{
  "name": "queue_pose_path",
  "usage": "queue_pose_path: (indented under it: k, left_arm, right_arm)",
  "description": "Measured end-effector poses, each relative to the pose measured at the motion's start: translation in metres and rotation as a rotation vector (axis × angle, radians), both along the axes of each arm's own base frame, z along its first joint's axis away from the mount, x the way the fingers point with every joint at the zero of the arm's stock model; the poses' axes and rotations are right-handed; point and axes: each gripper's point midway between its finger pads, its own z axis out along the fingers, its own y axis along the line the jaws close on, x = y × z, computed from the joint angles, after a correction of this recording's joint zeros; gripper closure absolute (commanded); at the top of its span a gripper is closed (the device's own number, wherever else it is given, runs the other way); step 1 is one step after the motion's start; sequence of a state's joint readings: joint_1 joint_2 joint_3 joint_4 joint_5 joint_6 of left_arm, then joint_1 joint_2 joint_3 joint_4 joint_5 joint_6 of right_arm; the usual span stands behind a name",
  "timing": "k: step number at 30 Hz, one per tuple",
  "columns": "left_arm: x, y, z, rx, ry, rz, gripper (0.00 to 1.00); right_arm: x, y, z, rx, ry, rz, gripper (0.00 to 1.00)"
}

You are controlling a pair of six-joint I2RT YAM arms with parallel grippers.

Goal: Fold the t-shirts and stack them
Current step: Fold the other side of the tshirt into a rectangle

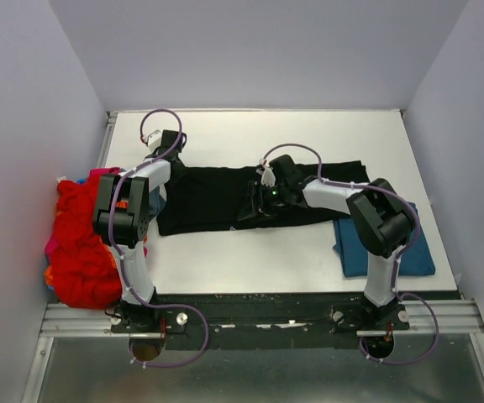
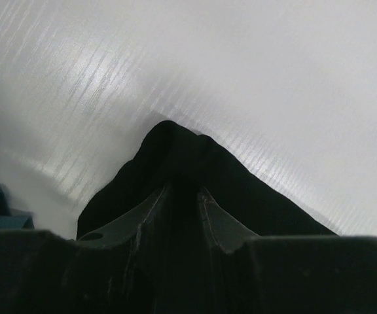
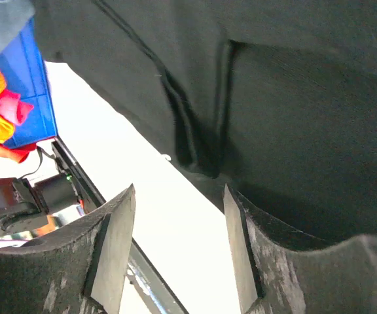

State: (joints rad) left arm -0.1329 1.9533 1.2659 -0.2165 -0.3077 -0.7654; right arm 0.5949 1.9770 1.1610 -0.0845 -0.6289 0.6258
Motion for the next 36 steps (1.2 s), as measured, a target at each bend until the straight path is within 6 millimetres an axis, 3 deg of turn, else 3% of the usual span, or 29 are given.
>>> queue_pose_path:
  k: [4,8,13,17,20,26,30,36]
  left_arm:
    - [0.001,0.0,0.002,0.008,-0.004,-0.011,0.61]
    - [-0.001,-0.003,0.009,0.017,-0.016,-0.018,0.6]
    - [-0.003,-0.007,0.036,0.021,-0.066,-0.023,0.6]
    - [-0.005,-0.017,0.052,0.019,-0.093,-0.04,0.6]
    - [-0.009,-0.022,0.053,0.017,-0.086,-0.049,0.6]
    - [-0.027,-0.029,0.037,-0.018,-0.042,-0.074,0.6]
    - [-0.045,-0.028,0.015,-0.024,0.02,-0.081,0.6]
    - [-0.045,-0.022,0.009,-0.019,0.035,-0.067,0.6]
  right_arm:
    - [0.007,0.0,0.026,0.009,-0.091,0.013,0.29]
    - [0.028,0.009,0.051,0.033,-0.194,0.019,0.28]
    - [0.044,0.032,0.068,0.106,-0.245,0.044,0.29]
    - [0.05,0.06,0.059,0.184,-0.233,0.068,0.29]
    - [0.048,0.073,0.044,0.223,-0.194,0.076,0.31]
    - [0.045,0.088,0.026,0.269,-0.132,0.087,0.31]
    - [0.045,0.092,0.028,0.289,-0.123,0.091,0.31]
    - [0.044,0.092,0.031,0.288,-0.139,0.101,0.31]
